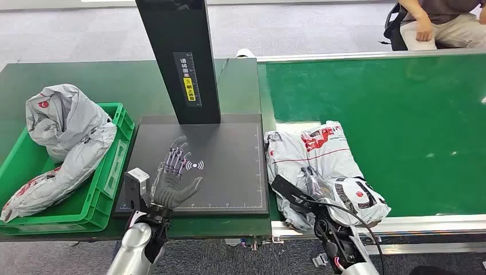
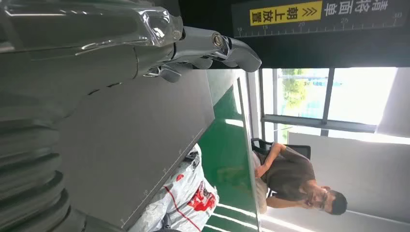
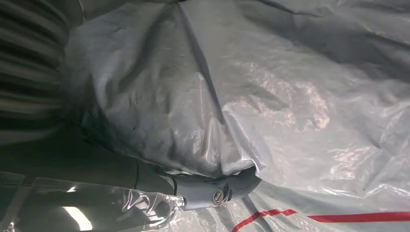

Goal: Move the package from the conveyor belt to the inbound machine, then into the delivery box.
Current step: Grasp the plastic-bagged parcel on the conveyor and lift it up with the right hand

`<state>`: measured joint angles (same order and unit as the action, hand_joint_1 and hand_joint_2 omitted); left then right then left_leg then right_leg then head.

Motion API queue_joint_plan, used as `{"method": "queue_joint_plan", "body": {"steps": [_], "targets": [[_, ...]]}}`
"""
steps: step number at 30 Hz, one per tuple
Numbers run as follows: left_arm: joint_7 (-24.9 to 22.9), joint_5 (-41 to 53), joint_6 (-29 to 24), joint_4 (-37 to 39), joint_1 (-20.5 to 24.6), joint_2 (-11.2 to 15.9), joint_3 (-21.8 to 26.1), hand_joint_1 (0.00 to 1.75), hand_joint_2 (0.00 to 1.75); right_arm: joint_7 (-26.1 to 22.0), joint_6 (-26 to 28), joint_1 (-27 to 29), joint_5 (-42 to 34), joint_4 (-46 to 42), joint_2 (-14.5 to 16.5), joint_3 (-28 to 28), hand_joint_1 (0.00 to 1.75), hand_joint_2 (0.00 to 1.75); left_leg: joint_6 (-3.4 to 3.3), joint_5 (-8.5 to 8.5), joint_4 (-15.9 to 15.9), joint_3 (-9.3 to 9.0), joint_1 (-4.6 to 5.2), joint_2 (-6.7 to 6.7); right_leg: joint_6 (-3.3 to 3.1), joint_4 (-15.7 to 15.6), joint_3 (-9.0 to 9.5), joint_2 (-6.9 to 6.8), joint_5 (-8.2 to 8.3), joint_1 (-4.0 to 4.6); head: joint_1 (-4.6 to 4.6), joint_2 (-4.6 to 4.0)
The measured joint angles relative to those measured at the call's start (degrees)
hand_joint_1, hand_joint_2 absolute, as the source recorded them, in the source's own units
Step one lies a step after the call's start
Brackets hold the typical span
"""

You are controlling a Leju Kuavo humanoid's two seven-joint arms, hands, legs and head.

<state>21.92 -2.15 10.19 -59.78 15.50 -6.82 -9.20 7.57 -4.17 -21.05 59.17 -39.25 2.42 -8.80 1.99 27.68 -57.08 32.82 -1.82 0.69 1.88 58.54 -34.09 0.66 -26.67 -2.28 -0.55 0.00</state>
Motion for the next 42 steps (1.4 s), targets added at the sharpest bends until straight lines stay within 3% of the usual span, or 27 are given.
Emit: {"method": "queue_joint_plan", "body": {"steps": [27,31,42], "targets": [[-0.6,-0.1,-0.6,0.3,0.0,-0.4,0.0,0.0,1.75,0.3,-1.9,-3.3,-0.1,5.2,0.9,-0.7,0.0,1.75,-0.01,0.01,0.0,-0.46,0.0,-0.02,0.02,-0.1,0.51,-0.03,-0.02,0.0,0.0,0.0],[-0.7,-0.1,-0.6,0.3,0.0,-0.4,0.0,0.0,1.75,0.0,-2.3,-3.4,-0.3,5.3,0.9,-0.7,1.73,1.75,-0.01,0.01,0.0,-0.46,0.0,-0.02,0.04,-0.1,0.53,-0.04,-0.03,0.0,0.0,0.0],[-1.3,-0.1,-0.8,0.3,-0.1,-0.4,0.0,0.0,1.75,-2.2,-2.5,-5.0,-1.4,6.0,0.8,-0.8,1.75,1.75,-0.01,0.01,0.0,-0.51,0.0,-0.02,0.04,-0.1,0.56,-0.01,-0.03,0.0,0.0,0.0]]}}
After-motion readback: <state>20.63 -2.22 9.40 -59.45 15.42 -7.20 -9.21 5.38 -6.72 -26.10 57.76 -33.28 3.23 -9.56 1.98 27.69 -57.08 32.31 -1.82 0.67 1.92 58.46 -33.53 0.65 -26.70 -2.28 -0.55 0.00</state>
